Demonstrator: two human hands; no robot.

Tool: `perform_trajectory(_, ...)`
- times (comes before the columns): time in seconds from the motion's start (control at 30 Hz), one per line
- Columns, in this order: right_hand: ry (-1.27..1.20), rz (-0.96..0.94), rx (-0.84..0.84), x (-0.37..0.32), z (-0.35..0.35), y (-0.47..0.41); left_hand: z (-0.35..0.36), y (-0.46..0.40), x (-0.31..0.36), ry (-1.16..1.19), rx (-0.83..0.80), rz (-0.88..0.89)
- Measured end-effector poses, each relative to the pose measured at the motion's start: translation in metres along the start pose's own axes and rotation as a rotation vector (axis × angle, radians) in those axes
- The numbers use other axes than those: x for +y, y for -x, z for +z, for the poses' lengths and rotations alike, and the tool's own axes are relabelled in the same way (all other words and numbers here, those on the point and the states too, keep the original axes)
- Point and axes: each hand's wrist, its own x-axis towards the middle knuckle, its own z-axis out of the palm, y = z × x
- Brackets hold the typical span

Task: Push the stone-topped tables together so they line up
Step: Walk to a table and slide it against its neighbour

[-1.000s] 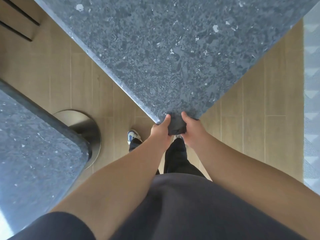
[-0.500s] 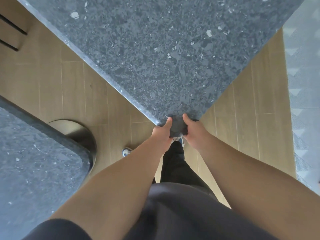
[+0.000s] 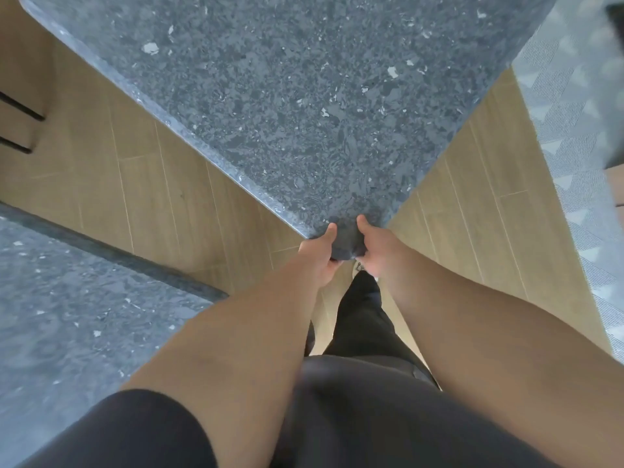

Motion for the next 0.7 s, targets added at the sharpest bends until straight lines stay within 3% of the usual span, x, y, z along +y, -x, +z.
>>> perform_trajectory(0.23,0.155,0.039,-0.052,0.056,0.054,0.021,-0.083,0.010,0.021,-0.205,0.163,0.069)
perform_trajectory(0.4,0.150,0.124,-0.140,0.055,0.054,0.010,-0.087,0.021,0.024,-0.327,0.189,0.062)
perform_trajectory(0.53,-0.047,0.277,-0.244,0.039,0.039,0.008,-0.081,0.022,0.022,-0.237,0.216,0.109)
perform_trajectory(0.7,-0.022,0.364,-0.280,0.020,0.033,0.007,-0.076,0.023,0.018,-0.203,0.285,0.093)
